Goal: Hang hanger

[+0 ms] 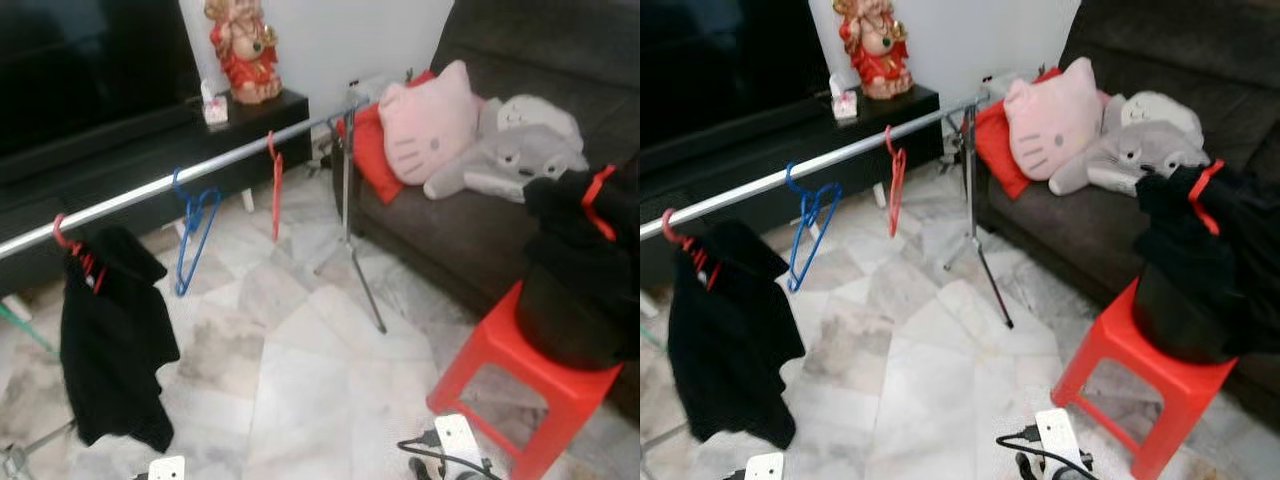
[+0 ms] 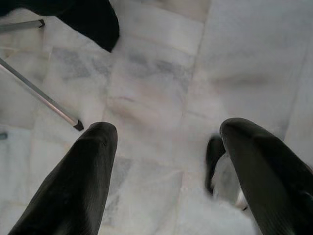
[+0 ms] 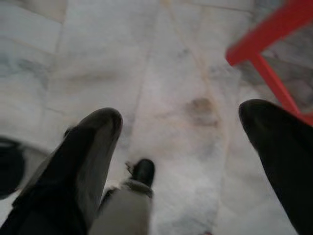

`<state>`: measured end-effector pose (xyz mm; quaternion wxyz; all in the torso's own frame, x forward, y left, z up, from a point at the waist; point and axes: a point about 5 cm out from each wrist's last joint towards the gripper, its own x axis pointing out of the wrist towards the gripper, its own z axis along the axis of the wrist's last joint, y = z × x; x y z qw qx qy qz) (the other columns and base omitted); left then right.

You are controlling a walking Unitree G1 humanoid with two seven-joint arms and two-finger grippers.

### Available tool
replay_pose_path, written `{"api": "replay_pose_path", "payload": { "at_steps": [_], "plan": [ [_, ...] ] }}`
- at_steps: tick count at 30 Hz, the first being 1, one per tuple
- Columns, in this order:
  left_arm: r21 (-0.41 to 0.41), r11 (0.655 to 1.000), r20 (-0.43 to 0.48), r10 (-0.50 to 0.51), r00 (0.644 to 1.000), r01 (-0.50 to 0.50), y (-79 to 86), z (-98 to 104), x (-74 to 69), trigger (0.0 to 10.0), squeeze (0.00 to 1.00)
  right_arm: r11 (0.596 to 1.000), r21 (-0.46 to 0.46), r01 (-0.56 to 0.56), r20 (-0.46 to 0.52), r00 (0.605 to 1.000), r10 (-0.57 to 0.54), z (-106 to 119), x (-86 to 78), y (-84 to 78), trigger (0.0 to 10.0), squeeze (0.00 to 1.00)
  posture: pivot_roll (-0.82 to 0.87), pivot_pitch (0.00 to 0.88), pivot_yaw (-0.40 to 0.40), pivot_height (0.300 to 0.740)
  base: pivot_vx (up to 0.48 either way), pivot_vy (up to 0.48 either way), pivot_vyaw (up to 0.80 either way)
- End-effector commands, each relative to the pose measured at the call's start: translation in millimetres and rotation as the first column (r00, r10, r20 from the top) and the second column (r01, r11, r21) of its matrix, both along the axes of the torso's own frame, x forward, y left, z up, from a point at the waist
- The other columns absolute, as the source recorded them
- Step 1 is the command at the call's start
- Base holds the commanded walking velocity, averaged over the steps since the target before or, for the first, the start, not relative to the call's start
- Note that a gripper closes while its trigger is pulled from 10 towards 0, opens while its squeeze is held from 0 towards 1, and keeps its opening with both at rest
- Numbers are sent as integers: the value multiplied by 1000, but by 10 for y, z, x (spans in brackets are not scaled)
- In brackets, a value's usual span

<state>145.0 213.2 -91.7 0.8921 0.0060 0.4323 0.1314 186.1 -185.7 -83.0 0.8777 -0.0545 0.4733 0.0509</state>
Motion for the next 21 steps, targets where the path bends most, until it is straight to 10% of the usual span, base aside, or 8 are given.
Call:
{"api": "replay_pose_path", "payload": {
  "at_steps": [1, 21],
  "plan": [
    [23, 1000, -13, 20, 1000, -20, 105, 2, -47, 10000, 0, 1000, 22, -15, 26, 1000, 15, 26, 73, 109, 10000, 0, -10, 0, 42, 740, 390, 0, 0],
    [21, 1000, -14, 17, 1000, -17, 91, -4, -58, 10000, 0, 1000, 0, 0, 14, 1000, 0, 17, 56, 82, 10000, 0, -13, 0, 42, 740, 148, 0, -72]
  ]
}}
